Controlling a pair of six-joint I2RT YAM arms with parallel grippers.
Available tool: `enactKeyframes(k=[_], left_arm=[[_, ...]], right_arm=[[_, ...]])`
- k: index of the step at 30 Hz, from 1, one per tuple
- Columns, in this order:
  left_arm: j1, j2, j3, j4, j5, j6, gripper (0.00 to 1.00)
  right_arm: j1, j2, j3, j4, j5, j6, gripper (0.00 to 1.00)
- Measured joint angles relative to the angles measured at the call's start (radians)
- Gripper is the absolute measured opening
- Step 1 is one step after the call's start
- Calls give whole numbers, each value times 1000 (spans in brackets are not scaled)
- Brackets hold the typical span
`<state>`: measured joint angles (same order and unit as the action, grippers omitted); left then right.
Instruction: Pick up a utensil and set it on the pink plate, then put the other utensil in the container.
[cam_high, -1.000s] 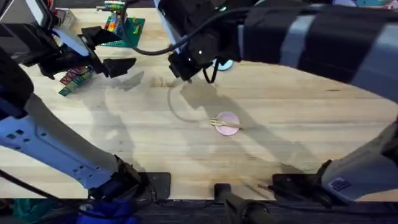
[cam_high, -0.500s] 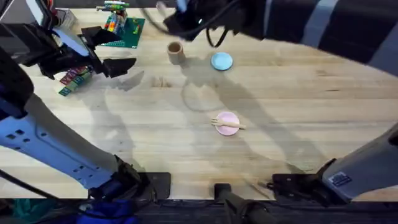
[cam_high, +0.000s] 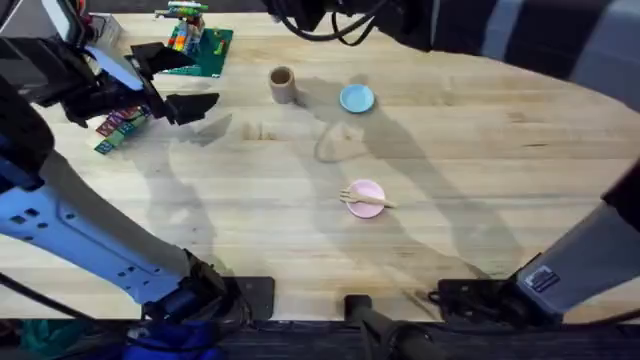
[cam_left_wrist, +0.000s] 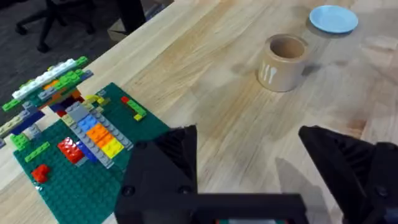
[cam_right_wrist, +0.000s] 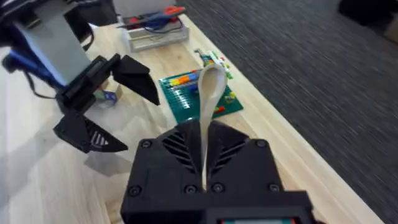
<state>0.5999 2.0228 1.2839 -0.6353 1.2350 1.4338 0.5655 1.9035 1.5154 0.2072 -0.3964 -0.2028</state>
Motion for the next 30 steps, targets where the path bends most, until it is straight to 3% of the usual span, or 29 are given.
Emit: enactKeyframes(k=[12,18,30], left_arm=[[0,0,0,0,0,0,993],[0,0,0,0,0,0,993],[0,0,0,0,0,0,993]], right_arm=[[-88,178,0,263,-251,27,33],[-135,212,0,338,-282,70,35],[-128,292,-1,447,-300,139,35]])
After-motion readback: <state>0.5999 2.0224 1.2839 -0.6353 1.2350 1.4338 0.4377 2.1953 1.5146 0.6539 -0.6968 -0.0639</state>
